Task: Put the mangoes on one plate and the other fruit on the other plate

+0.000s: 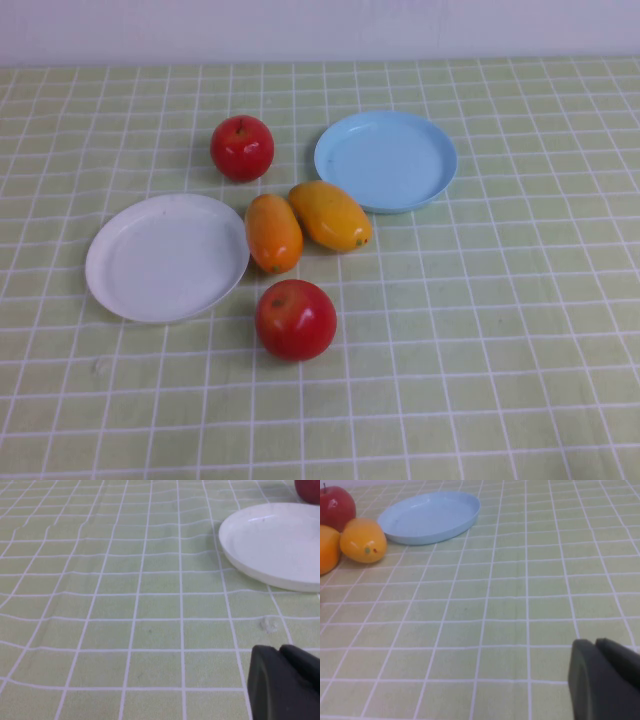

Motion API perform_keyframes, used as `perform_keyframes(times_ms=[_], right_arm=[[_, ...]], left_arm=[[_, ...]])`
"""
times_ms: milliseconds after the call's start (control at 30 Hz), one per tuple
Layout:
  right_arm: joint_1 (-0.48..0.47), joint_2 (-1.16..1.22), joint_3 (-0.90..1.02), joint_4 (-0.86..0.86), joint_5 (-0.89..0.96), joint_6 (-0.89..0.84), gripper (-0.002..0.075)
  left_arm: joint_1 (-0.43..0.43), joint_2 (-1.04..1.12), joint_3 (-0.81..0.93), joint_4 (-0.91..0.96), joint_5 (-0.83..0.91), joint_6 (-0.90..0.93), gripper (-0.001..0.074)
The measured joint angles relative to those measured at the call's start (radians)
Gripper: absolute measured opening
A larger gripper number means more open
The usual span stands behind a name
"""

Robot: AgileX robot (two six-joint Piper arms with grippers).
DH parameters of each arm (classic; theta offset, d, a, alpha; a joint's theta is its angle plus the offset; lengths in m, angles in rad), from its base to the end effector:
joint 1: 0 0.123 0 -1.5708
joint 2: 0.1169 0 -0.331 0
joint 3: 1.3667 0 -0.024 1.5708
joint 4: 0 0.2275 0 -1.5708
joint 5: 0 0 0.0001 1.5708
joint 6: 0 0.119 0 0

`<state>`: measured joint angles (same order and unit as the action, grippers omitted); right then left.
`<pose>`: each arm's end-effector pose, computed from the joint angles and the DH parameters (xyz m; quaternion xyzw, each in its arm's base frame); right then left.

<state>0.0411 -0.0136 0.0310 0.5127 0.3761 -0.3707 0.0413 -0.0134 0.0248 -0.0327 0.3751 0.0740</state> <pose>0.0082 0.0218 0.1666 -0.0272 0.7915 0.1178 0.5991 0.0095 -0.0010 0.1632 0.0045 0.8046 0.0204 0.5935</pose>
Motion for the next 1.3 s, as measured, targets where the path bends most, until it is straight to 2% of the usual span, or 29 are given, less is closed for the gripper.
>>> perform_keyframes(times_ms=[1000, 1133, 1300], right_arm=[[0.0, 0.0, 0.0, 0.0, -0.002, 0.0, -0.0016], [0.0, 0.0, 0.0, 0.0, -0.002, 0.0, -0.0016], [0.0, 0.0, 0.0, 0.0, -0.002, 0.0, -0.0016]], left_arm=[[0.0, 0.0, 0.0, -0.013, -0.034, -0.002, -0.0002], [0.0, 0.0, 0.0, -0.08, -0.059, -0.013, -0.0002], [0.0, 0.0, 0.0, -0.284, -0.12, -0.061, -0.0002]])
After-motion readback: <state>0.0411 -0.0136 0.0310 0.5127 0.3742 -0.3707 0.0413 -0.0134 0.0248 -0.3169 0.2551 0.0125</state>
